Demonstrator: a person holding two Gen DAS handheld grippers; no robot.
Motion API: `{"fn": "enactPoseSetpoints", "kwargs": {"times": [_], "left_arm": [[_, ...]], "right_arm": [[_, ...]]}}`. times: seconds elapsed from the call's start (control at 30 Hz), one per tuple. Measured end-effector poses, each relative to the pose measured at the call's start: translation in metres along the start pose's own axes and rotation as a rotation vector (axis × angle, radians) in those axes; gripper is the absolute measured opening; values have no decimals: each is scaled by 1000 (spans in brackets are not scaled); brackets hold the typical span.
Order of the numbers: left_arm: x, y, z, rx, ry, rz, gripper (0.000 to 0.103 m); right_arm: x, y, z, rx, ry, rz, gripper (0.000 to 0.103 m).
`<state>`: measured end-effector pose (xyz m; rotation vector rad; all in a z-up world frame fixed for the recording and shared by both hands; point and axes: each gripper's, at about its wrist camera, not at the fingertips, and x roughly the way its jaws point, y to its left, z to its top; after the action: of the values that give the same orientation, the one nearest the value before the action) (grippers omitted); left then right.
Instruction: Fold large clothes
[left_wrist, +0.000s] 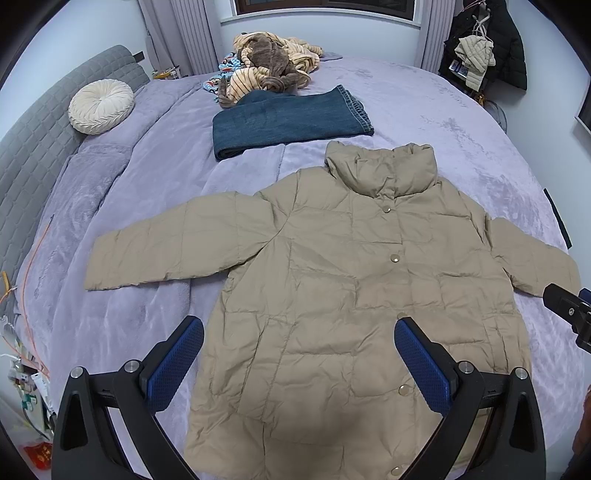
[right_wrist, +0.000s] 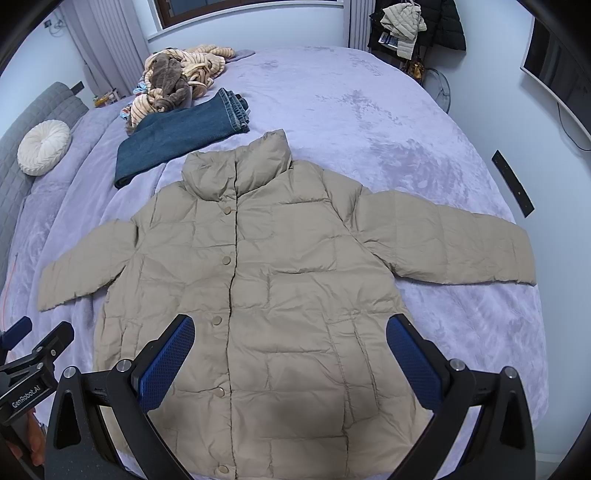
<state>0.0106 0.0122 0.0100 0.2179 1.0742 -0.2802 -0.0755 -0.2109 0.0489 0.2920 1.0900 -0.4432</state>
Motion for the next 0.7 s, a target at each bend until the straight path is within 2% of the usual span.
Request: {"fn": "enactPoseSetpoints", "kwargs": {"times": [0.7], "left_arm": [[0,3,-3,-4,2,4,103]], "right_arm": [[0,1,0,-3,0,-1,103]]}}
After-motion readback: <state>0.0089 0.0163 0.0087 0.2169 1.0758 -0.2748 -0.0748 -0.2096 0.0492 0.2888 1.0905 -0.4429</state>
